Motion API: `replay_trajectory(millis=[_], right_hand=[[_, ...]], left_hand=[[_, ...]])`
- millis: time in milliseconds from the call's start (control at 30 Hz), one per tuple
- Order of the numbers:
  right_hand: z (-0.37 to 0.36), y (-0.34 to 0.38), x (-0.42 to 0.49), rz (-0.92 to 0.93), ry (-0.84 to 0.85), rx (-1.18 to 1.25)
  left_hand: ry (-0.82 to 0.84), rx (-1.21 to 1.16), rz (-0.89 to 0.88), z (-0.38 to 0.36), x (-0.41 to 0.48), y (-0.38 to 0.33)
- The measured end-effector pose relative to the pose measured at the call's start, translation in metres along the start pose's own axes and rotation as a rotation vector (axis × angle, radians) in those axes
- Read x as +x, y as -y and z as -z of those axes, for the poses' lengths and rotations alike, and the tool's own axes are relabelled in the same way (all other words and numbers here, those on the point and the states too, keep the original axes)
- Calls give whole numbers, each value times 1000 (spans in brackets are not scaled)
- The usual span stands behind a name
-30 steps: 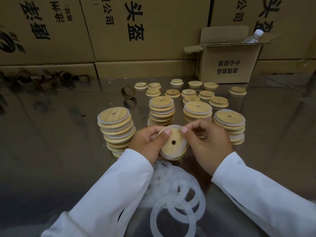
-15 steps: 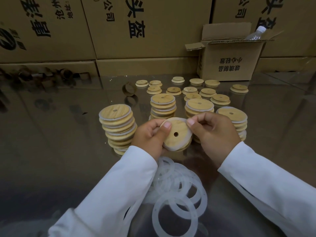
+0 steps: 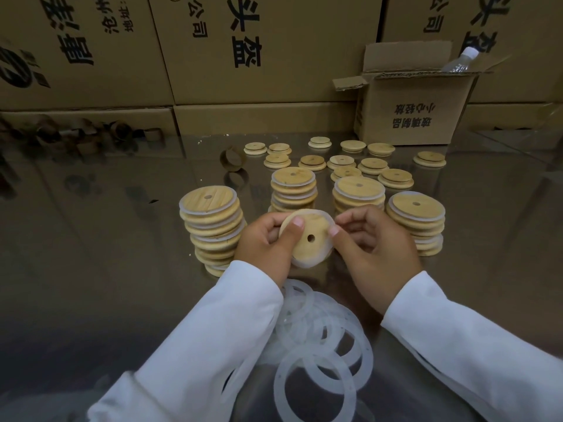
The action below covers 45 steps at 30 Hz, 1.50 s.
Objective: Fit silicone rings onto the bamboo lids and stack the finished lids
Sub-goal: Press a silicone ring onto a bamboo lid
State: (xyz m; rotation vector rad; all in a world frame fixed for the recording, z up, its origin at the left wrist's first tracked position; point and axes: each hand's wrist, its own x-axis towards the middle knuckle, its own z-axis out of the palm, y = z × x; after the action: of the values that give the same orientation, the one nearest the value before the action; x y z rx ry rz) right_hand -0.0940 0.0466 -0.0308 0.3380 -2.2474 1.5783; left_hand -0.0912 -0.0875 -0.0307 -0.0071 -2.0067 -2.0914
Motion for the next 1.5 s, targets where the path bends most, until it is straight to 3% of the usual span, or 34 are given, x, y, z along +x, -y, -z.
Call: replay_trajectory(millis=[100, 333, 800, 1033, 1233, 1500], right_hand=[[1, 0, 1, 11, -38, -7], [5, 3, 0, 85, -17, -75], [5, 6, 6, -77, 12, 25], [5, 9, -2, 24, 57, -69], [6, 9, -2, 102, -37, -86], [8, 10, -3, 312, -60, -377]], left_hand=[[17, -64, 37, 1, 1, -2], [97, 97, -21, 1, -3, -1], [71, 195, -96, 4, -3, -3], [37, 151, -139, 8, -1, -7], [101, 82, -57, 8, -1, -7], [145, 83, -72, 7, -3, -5]])
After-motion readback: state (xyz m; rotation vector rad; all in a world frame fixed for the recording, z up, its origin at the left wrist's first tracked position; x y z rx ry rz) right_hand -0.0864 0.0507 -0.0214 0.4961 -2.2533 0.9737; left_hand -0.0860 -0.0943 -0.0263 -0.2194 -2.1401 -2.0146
